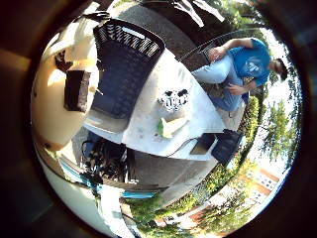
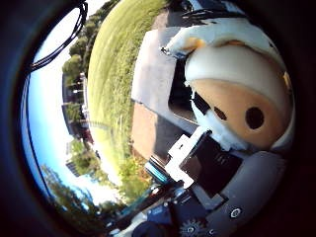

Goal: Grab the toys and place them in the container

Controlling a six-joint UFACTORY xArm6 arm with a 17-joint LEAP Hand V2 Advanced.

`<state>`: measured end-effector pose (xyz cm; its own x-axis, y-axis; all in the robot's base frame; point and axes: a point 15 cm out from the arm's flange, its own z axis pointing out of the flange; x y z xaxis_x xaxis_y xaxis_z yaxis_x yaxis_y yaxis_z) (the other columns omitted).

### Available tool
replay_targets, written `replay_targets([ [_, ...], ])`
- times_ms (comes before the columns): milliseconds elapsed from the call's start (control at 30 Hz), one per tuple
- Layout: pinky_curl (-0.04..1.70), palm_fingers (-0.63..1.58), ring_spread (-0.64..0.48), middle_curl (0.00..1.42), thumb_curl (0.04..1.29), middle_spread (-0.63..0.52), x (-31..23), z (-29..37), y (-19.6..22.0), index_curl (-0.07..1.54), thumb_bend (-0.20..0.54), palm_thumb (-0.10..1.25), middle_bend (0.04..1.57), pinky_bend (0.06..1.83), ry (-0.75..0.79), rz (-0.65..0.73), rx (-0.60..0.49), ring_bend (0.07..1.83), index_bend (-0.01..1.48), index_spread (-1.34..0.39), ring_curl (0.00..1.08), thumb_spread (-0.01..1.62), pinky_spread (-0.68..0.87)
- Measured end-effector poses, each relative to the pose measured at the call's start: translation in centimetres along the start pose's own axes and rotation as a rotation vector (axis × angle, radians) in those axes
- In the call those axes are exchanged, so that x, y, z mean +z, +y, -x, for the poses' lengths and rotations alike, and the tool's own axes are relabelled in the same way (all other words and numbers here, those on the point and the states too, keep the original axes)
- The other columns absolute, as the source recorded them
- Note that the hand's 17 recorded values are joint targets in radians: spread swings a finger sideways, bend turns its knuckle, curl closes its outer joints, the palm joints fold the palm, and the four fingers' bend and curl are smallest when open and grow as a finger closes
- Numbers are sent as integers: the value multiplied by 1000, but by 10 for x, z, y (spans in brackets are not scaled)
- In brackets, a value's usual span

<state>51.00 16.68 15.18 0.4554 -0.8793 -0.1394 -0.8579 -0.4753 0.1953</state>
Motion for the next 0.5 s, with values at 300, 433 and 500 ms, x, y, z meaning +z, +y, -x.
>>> replay_targets([
  [300,697,-222,216,604,594,-12,72,9,-33,34,-34,826,303,955,-18,110,-61,733,760,-411,466,1134,375],
  [433,630,-172,273,488,558,45,73,11,-35,33,-35,806,144,907,-17,107,-100,602,493,-451,385,1103,439],
  [500,605,-143,293,442,538,70,67,6,-34,44,-37,797,121,893,-18,99,-99,566,411,-465,365,1091,460],
])
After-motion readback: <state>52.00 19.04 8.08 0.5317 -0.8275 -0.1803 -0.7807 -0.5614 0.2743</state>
